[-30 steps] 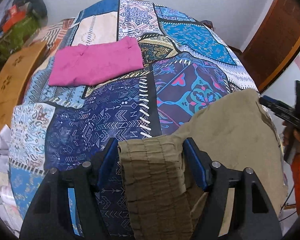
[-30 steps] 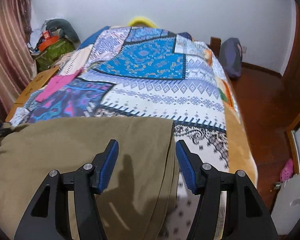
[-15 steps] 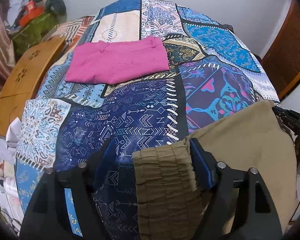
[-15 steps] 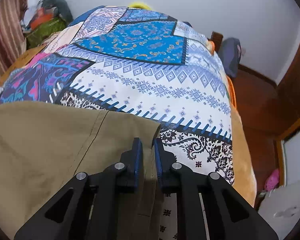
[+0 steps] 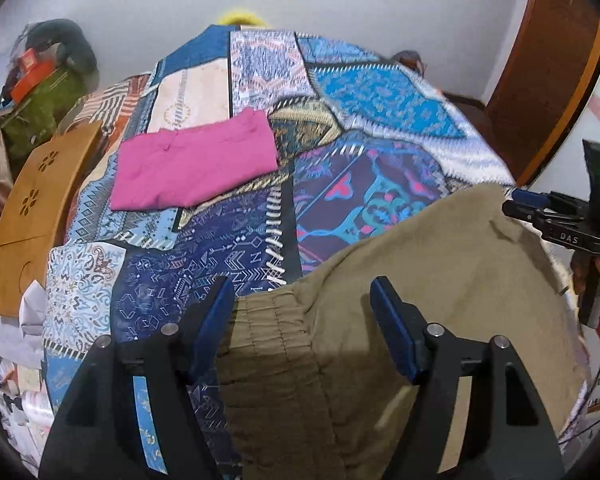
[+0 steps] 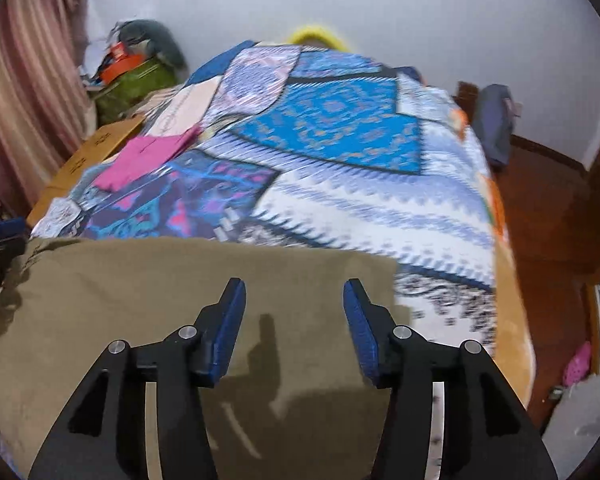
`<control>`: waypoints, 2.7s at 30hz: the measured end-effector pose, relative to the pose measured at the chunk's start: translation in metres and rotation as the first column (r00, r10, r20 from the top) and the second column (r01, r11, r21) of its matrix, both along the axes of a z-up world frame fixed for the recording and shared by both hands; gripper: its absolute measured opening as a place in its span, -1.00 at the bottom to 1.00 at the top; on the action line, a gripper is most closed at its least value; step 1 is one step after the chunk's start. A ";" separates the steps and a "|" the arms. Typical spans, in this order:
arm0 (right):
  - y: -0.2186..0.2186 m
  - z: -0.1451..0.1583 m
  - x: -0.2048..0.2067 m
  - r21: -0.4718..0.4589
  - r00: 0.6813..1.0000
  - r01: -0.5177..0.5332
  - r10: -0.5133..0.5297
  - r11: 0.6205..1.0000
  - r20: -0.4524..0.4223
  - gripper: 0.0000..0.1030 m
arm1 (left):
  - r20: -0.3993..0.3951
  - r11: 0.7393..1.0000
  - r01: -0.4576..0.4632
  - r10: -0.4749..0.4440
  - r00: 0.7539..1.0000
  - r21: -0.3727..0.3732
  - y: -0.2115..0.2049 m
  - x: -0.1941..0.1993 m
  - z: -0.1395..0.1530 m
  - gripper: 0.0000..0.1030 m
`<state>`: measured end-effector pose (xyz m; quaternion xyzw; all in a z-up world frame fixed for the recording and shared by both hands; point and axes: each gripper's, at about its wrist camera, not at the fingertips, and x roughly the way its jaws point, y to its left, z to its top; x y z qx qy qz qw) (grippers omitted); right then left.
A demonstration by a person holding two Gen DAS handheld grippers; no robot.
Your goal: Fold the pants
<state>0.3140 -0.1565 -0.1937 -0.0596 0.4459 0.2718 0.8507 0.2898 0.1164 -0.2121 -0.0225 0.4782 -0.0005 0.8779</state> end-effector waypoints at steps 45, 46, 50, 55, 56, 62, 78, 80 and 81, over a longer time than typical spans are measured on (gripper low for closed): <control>-0.003 0.100 -0.189 0.011 0.955 0.031 -0.033 0.999 0.293 0.24 | 0.042 0.982 0.008 0.001 0.999 -0.191 -0.012 -0.160 0.046 0.57; -0.001 0.096 -0.191 0.013 0.959 0.027 -0.029 1.000 0.282 0.24 | 0.019 0.977 0.003 0.001 1.000 -0.211 -0.012 -0.163 0.038 0.57; 0.011 0.073 -0.195 0.039 0.977 0.009 -0.017 0.999 0.211 0.24 | -0.063 0.959 -0.024 0.007 0.998 -0.283 -0.011 -0.171 0.010 0.57; 0.021 0.046 -0.192 0.060 0.991 -0.011 0.002 0.998 0.136 0.24 | -0.104 0.919 -0.050 0.010 0.995 -0.390 -0.012 -0.176 -0.010 0.64; 0.023 0.042 -0.192 0.060 0.992 -0.013 0.006 0.998 0.128 0.24 | -0.099 0.912 -0.049 0.010 0.995 -0.406 -0.012 -0.176 -0.010 0.70; 0.033 0.011 -0.186 0.039 0.998 -0.035 0.032 0.999 0.055 0.24 | -0.092 0.842 -0.076 0.031 0.995 -0.534 -0.006 -0.165 -0.018 0.98; 0.027 -0.005 -0.191 0.060 0.999 -0.044 0.043 0.997 0.024 0.25 | -0.100 0.827 -0.288 0.274 0.957 -0.482 0.011 -0.118 -0.020 -0.10; 0.025 -0.004 -0.190 0.065 0.999 -0.035 0.034 0.997 0.015 0.25 | -0.091 0.813 -0.296 0.291 0.952 -0.501 0.017 -0.120 -0.018 -0.22; 0.024 -0.004 -0.190 0.065 0.999 -0.032 0.031 0.997 0.014 0.25 | -0.076 0.826 -0.286 0.286 0.955 -0.486 0.017 -0.121 -0.015 -0.28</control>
